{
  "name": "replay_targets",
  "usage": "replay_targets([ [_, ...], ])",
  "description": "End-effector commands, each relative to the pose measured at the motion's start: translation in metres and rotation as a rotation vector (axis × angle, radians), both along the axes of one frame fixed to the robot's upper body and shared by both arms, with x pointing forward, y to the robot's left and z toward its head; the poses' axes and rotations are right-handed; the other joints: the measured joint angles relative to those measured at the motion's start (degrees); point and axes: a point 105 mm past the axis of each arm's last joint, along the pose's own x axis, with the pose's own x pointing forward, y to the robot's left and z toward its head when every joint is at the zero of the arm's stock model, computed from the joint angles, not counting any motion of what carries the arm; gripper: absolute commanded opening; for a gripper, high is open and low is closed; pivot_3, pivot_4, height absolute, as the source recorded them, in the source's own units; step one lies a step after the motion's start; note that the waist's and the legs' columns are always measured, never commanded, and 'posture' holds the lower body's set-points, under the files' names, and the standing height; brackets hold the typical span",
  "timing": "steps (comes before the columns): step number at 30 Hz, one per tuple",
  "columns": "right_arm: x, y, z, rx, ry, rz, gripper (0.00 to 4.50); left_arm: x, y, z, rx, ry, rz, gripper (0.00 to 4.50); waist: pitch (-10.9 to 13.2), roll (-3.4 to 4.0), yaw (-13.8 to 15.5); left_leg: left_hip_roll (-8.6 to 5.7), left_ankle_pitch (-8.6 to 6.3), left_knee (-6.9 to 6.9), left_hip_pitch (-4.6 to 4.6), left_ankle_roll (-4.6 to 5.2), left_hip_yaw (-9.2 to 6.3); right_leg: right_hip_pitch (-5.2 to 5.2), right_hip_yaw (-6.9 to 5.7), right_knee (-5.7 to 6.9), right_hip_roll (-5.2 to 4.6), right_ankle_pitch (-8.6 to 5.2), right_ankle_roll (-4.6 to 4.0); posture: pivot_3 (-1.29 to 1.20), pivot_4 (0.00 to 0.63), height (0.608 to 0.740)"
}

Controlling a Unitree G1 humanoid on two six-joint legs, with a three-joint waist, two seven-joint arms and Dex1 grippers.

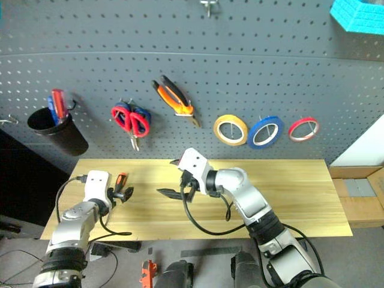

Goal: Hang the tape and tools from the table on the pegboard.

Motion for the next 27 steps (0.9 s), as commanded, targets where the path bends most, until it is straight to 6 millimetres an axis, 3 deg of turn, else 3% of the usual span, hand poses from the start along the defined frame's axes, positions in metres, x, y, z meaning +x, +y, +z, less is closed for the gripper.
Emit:
replay_targets([
  [1, -0.005, 0.005, 0.015, 0.036, -0.024, 0.022, 4.50, 0.006, 0.012, 0.012, 0.014, -0.036, 0.005, 4.49, 0.6, -0.06, 0.0, 0.01, 0.00, 0.00, -0.02, 0.00, 0.00, -0.01, -0.03, -0.01, -0.04, 0.00, 0.00, 0.01, 0.319, 0.740],
  [9, -0.003, 0.001, 0.015, 0.026, -0.011, 0.008, 4.50, 0.016, 0.023, 0.014, -0.033, -0.048, 0.051, 4.49, 2.9, -0.23, -0.2, -0.06, 0.00, 0.02, -0.04, 0.00, 0.00, -0.01, -0.10, 0.01, -0.17, -0.02, 0.04, 0.00, 0.354, 0.740],
  [16, -0.003, -0.002, 0.015, 0.015, 0.000, 0.001, 4.50, 0.023, 0.013, 0.004, -0.075, -0.001, 0.002, 4.49, 4.0, -0.28, -0.2, -0.09, 0.00, 0.01, -0.21, 0.00, 0.02, -0.21, -0.12, 0.02, -0.19, -0.04, 0.07, -0.01, 0.366, 0.740],
  [19, -0.002, -0.002, 0.015, 0.017, 0.006, -0.006, 4.50, 0.028, 0.012, 0.007, -0.071, -0.003, -0.007, 3.97, 4.2, -0.30, -0.2, -0.11, 0.00, 0.02, -0.24, 0.00, 0.04, -0.23, -0.10, 0.03, -0.22, -0.04, 0.07, 0.00, 0.364, 0.740],
  [24, 0.002, -0.004, 0.014, 0.012, -0.001, -0.013, 4.50, 0.030, 0.011, 0.014, -0.062, -0.013, -0.026, 2.23, 4.3, -0.30, -0.2, -0.11, 0.00, 0.00, -0.32, 0.00, 0.05, -0.34, -0.10, 0.02, -0.22, -0.05, 0.09, 0.00, 0.344, 0.740],
  [27, 0.005, -0.004, 0.016, 0.016, -0.011, -0.021, 4.50, 0.029, 0.010, 0.019, -0.058, -0.024, -0.033, 1.16, 4.3, -0.33, -0.2, -0.12, 0.10, 0.14, -0.86, -0.18, 0.02, -0.92, -0.11, 0.16, -0.25, -0.04, 0.09, 0.01, 0.322, 0.740],
])
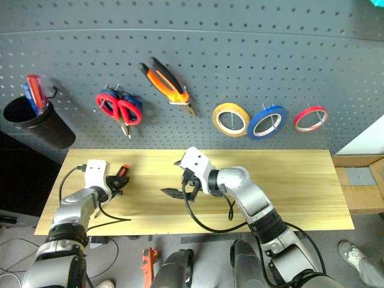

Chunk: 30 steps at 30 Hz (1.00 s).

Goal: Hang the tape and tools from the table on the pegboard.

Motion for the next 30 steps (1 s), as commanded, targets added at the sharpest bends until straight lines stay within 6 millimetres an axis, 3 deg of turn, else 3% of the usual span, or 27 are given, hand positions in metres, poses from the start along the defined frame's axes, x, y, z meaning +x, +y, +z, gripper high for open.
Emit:
replay_targets([
  [1, 0.002, 0.001, 0.016, 0.050, -0.043, 0.004, 4.50, -0.003, -0.002, 0.006, 0.010, -0.012, -0.023, 0.89, 0.0, -0.02, 0.0, 0.00, 0.06, 0.09, -0.18, -0.12, -0.02, -0.12, -0.03, 0.01, -0.01, 0.01, 0.00, 0.01, 0.317, 0.740],
  [8, 0.008, -0.006, 0.019, 0.062, -0.064, -0.007, 4.50, -0.017, -0.006, 0.019, 0.081, -0.035, -0.045, 0.84, -0.3, -0.40, 0.1, -0.02, 0.09, 0.19, -0.59, -0.19, -0.07, -0.36, -0.12, -0.06, -0.11, 0.02, 0.02, 0.02, 0.251, 0.740],
  [11, 0.010, -0.011, 0.021, 0.072, -0.078, -0.014, 4.50, -0.029, -0.019, 0.030, 0.191, -0.061, -0.126, 0.84, -0.5, -0.48, 0.1, -0.02, 0.13, 0.37, -1.04, -0.28, -0.10, -0.75, -0.14, 0.02, -0.12, 0.04, 0.02, 0.03, 0.211, 0.740],
  [15, 0.001, -0.024, 0.033, 0.141, -0.073, 0.023, 4.50, -0.048, -0.039, 0.064, 0.299, -0.195, -0.141, 0.84, -1.4, -0.66, 0.4, -0.04, 0.11, 0.51, -1.25, -0.33, -0.11, -0.84, -0.16, -0.06, -0.17, 0.07, 0.07, 0.04, 0.171, 0.740],
  [20, -0.021, -0.036, 0.063, 0.298, 0.016, 0.123, 4.50, -0.069, -0.057, 0.131, 0.555, -0.451, -0.129, 0.84, -3.1, -0.75, 0.9, -0.04, 0.10, 0.53, -1.27, -0.34, -0.10, -0.79, -0.15, -0.08, -0.17, 0.09, 0.11, 0.07, 0.127, 0.740],
  [23, -0.024, -0.039, 0.096, 0.415, 0.011, 0.114, 4.50, -0.084, -0.039, 0.221, 0.828, -0.766, 0.094, 0.84, -4.6, -0.76, 1.3, -0.06, 0.12, 0.53, -1.21, -0.36, -0.09, -0.74, -0.13, -0.02, -0.12, 0.12, 0.14, 0.09, 0.113, 0.740],
  [25, -0.023, -0.035, 0.109, 0.461, 0.002, 0.102, 4.50, -0.087, -0.028, 0.254, 0.893, -0.868, 0.189, 0.84, -5.2, -0.76, 1.5, -0.11, 0.17, 0.56, -1.18, -0.43, -0.09, -0.73, -0.15, 0.02, 0.00, 0.27, 0.07, 0.09, 0.105, 0.740],
  [27, -0.019, -0.025, 0.123, 0.507, -0.015, 0.086, 4.50, -0.078, -0.015, 0.282, 0.890, -0.930, 0.248, 0.84, -5.8, -0.74, 1.7, -0.17, 0.25, 0.56, -1.07, -0.53, -0.03, -0.68, -0.14, 0.03, 0.17, 0.45, -0.04, 0.09, 0.102, 0.740],
  [30, -0.016, -0.012, 0.135, 0.545, -0.036, 0.078, 4.50, -0.064, 0.000, 0.310, 0.807, -0.988, 0.334, 0.84, -6.8, -0.49, 1.9, -0.15, 0.41, 0.57, -0.87, -0.72, 0.04, -0.48, -0.20, 0.08, 0.58, 0.57, -0.10, 0.08, 0.103, 0.740],
])
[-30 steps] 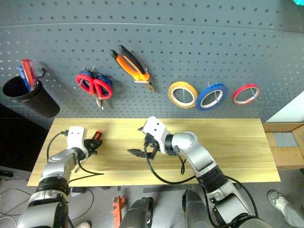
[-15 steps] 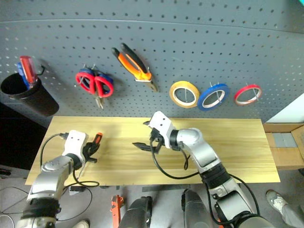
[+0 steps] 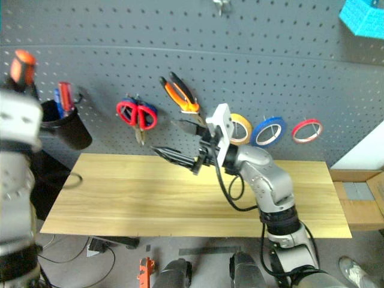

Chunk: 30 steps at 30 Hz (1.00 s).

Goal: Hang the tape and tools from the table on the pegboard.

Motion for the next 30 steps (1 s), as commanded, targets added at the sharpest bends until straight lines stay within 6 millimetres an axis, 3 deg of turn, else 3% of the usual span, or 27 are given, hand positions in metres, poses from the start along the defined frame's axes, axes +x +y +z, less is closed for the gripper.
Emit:
replay_targets([
  [1, 0.000, 0.009, 0.020, 0.065, -0.046, -0.011, 4.50, 0.010, 0.019, 0.022, -0.089, -0.078, 0.024, 0.84, -0.4, 0.08, 0.0, 0.02, 0.00, -0.01, 0.15, 0.01, 0.05, 0.13, 0.06, -0.02, 0.04, 0.02, 0.00, 0.08, 0.104, 0.740],
  [4, 0.009, 0.018, 0.024, 0.082, -0.065, -0.060, 4.50, 0.036, 0.018, 0.036, -0.135, -0.090, -0.037, 0.84, -0.6, -0.19, 0.2, 0.04, -0.04, -0.01, 0.68, 0.09, 0.06, 0.66, 0.05, -0.06, 0.15, 0.06, 0.01, 0.06, 0.107, 0.740],
  [8, 0.021, 0.019, 0.025, 0.087, -0.100, -0.136, 4.50, 0.068, 0.017, 0.030, -0.207, -0.043, -0.119, 0.84, -0.7, -0.33, 0.4, 0.04, 0.03, 0.05, 0.70, 0.01, 0.02, 0.70, 0.01, -0.02, 0.18, 0.12, 0.00, 0.05, 0.119, 0.740],
  [15, 0.029, 0.015, 0.022, 0.089, -0.103, -0.187, 4.50, 0.090, 0.021, 0.014, -0.288, -0.010, -0.163, 0.84, -0.7, -0.33, -0.8, 0.09, 0.04, 0.04, 0.60, 0.00, 0.05, 0.38, 0.22, 0.06, 0.21, 0.12, -0.01, 0.05, 0.135, 0.740],
  [20, 0.032, 0.014, 0.013, 0.065, -0.098, -0.204, 4.50, 0.088, 0.032, -0.010, -0.384, 0.005, -0.142, 0.84, -0.7, -0.33, -1.3, 0.07, 0.03, 0.09, 0.60, 0.01, 0.05, 0.30, 0.31, 0.35, 0.17, 0.12, -0.01, 0.05, 0.139, 0.740],
  [26, 0.034, 0.009, 0.007, 0.046, -0.092, -0.213, 4.50, 0.069, 0.038, -0.035, -0.455, 0.016, -0.092, 0.84, -0.7, -0.33, -1.5, 0.07, -0.06, 0.15, 0.75, 0.21, 0.06, 0.29, 0.44, 0.65, 0.17, 0.12, -0.01, 0.05, 0.143, 0.740],
  [30, 0.035, 0.009, 0.005, 0.040, -0.090, -0.213, 4.50, 0.061, 0.041, -0.039, -0.497, 0.012, -0.079, 2.15, -0.7, -0.33, -1.5, 0.10, -0.06, 0.16, 0.74, 0.20, 0.02, 0.26, 0.43, 0.69, 0.17, 0.12, -0.02, 0.06, 0.139, 0.740],
])
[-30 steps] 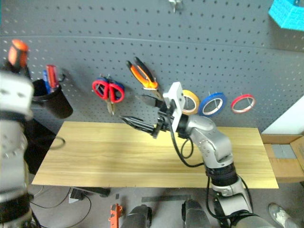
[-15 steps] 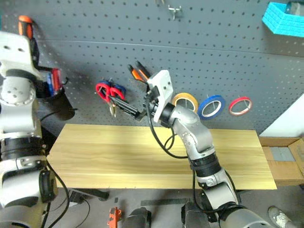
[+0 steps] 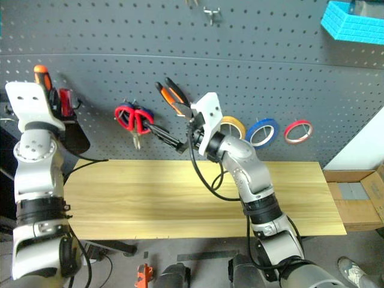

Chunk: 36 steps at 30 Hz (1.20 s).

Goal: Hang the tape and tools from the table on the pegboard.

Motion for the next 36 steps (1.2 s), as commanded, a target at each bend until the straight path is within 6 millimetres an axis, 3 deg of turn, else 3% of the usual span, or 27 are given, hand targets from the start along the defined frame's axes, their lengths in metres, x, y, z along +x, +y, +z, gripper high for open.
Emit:
replay_targets([
  [1, -0.004, 0.000, 0.010, 0.026, -0.042, 0.016, 4.50, -0.016, 0.002, 0.028, 0.000, -0.101, 0.018, 2.50, 0.0, 0.00, 0.0, 0.00, 0.00, 0.00, 0.00, 0.00, -0.01, 0.00, 0.00, 0.00, 0.00, 0.00, 0.00, 0.07, 0.138, 0.740],
  [7, -0.003, 0.001, 0.008, 0.016, -0.044, 0.026, 4.50, -0.023, 0.004, 0.021, -0.052, -0.095, 0.014, 4.49, 0.0, -0.01, 0.1, -0.03, 0.01, 0.00, 0.06, -0.01, 0.02, 0.03, 0.02, 0.03, 0.00, 0.00, 0.00, 0.08, 0.133, 0.740],
  [10, -0.003, 0.000, 0.007, 0.010, -0.046, 0.028, 4.50, -0.023, -0.003, 0.014, -0.119, -0.082, -0.044, 4.49, 0.0, -0.01, 0.1, -0.02, 0.01, 0.00, 0.06, -0.02, 0.00, 0.03, 0.01, 0.04, 0.00, 0.00, 0.00, 0.08, 0.130, 0.740],
  [13, -0.005, -0.006, 0.001, -0.020, -0.059, 0.027, 4.50, -0.025, -0.022, 0.006, -0.172, -0.050, -0.154, 4.49, 0.0, -0.03, 0.1, -0.02, 0.02, 0.00, 0.04, -0.03, 0.01, 0.03, 0.01, 0.03, 0.00, 0.00, 0.00, 0.09, 0.125, 0.740],
  [16, -0.010, -0.022, -0.018, -0.096, -0.063, 0.028, 4.50, -0.036, -0.050, 0.004, -0.186, -0.039, -0.257, 4.49, -0.1, -0.14, 0.5, -0.01, 0.04, 0.00, 0.03, -0.07, 0.00, 0.05, 0.01, -0.01, -0.02, 0.00, 0.00, 0.10, 0.122, 0.740],
  [18, -0.015, -0.039, -0.035, -0.151, -0.052, 0.010, 4.50, -0.049, -0.083, -0.001, -0.184, -0.028, -0.362, 4.49, -0.2, -0.17, 1.0, 0.00, 0.04, 0.00, 0.02, -0.08, 0.01, 0.10, 0.01, -0.08, -0.06, 0.00, 0.00, 0.10, 0.116, 0.740],
  [20, -0.018, -0.054, -0.047, -0.176, -0.018, -0.027, 4.50, -0.059, -0.113, -0.018, -0.196, 0.036, -0.442, 4.49, -0.2, -0.18, 1.5, 0.04, 0.03, -0.01, 0.00, -0.07, 0.03, 0.16, 0.03, -0.25, -0.27, 0.00, 0.00, 0.10, 0.113, 0.740],
  [22, -0.020, -0.063, -0.058, -0.193, 0.013, -0.072, 4.50, -0.067, -0.131, -0.038, -0.230, 0.099, -0.485, 4.49, -0.3, -0.15, 1.7, 0.03, 0.02, -0.01, 0.01, -0.05, 0.05, 0.18, 0.05, -0.27, -0.27, 0.00, 0.00, 0.10, 0.104, 0.740],
  [25, -0.012, -0.080, -0.090, -0.261, 0.104, -0.246, 4.50, -0.077, -0.160, -0.097, -0.288, 0.288, -0.567, 4.49, -1.2, 0.16, 1.5, 0.03, 0.00, -0.01, 0.17, -0.01, 0.14, 0.22, 0.15, -0.16, -0.14, -0.01, -0.01, 0.09, 0.092, 0.740],
  [29, 0.002, -0.108, -0.139, -0.372, 0.220, -0.504, 4.50, -0.083, -0.168, -0.160, -0.359, 0.465, -0.577, 4.49, -1.8, 0.50, 1.6, 0.03, -0.02, -0.15, 1.25, 0.02, 0.41, 1.29, 0.19, -0.18, 0.17, -0.08, -0.08, 0.07, 0.075, 0.740],
  [32, 0.009, -0.125, -0.162, -0.377, 0.324, -0.656, 4.50, -0.079, -0.165, -0.184, -0.376, 0.521, -0.575, 4.49, -2.0, 0.61, 1.5, 0.10, 0.10, -0.15, 1.93, 0.22, 0.49, 1.96, 0.18, -0.25, 0.31, -0.35, 0.08, 0.04, 0.059, 0.740],
  [36, 0.015, -0.170, -0.190, -0.395, 0.470, -0.883, 4.50, -0.051, -0.149, -0.201, -0.396, 0.556, -0.556, 4.49, -3.0, 0.77, 1.6, 0.05, 0.31, -0.11, 2.22, 0.51, 0.51, 2.37, 0.23, -0.28, 0.32, -0.43, -0.10, 0.02, 0.043, 0.740],
])
